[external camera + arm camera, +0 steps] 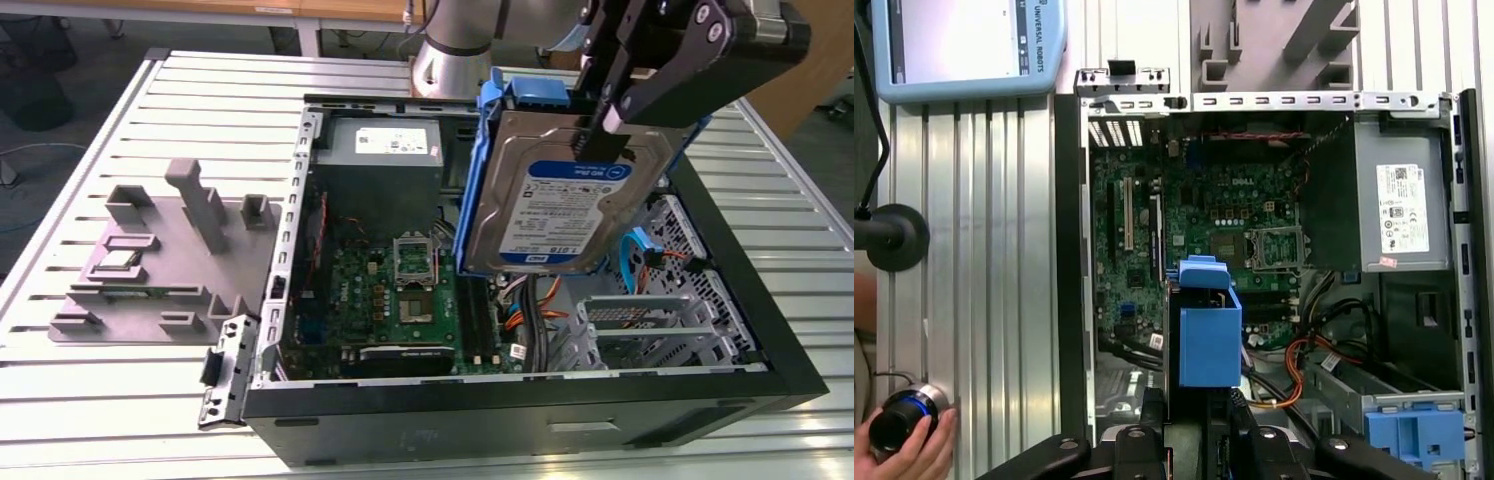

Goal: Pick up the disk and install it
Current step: 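Pick up the disk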

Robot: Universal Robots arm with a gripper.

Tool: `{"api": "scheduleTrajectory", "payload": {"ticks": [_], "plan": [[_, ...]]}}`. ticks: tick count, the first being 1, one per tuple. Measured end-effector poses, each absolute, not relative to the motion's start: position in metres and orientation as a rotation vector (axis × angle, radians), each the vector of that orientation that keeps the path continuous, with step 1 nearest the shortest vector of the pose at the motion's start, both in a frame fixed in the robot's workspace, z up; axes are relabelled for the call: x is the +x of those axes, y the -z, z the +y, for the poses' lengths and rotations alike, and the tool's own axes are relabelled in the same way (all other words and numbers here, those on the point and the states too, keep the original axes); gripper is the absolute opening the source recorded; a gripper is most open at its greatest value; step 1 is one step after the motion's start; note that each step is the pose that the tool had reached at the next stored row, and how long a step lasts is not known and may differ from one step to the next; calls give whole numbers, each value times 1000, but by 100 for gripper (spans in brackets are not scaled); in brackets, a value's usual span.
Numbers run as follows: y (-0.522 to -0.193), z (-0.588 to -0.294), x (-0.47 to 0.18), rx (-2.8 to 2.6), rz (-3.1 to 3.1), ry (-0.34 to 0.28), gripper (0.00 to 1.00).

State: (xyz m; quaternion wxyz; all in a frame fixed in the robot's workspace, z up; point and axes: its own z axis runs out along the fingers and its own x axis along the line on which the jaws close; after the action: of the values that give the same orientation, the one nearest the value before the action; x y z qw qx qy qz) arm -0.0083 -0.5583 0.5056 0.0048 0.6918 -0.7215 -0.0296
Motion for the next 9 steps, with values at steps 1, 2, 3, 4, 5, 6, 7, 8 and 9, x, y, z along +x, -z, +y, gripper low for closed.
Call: {"api": "scheduleTrajectory", "payload": {"ticks": [1, 2, 3, 4, 5, 6, 7, 8, 9], "plan": [[-505, -558, -7, 2167, -2260, 93, 35], [-505, -558, -5, 2167, -2260, 93, 35], [-505, -558, -4, 2167, -2260, 93, 35], [-505, -558, -3, 2167, -2260, 93, 35], [-505, -558, -2, 2167, -2260, 93, 35], [-505, -558, 0, 2167, -2260, 93, 35], [-504, -558, 1, 2167, -2260, 93, 35], [-504, -559, 3, 2167, -2260, 93, 35], [-504, -559, 5, 2167, -2260, 93, 35]]}}
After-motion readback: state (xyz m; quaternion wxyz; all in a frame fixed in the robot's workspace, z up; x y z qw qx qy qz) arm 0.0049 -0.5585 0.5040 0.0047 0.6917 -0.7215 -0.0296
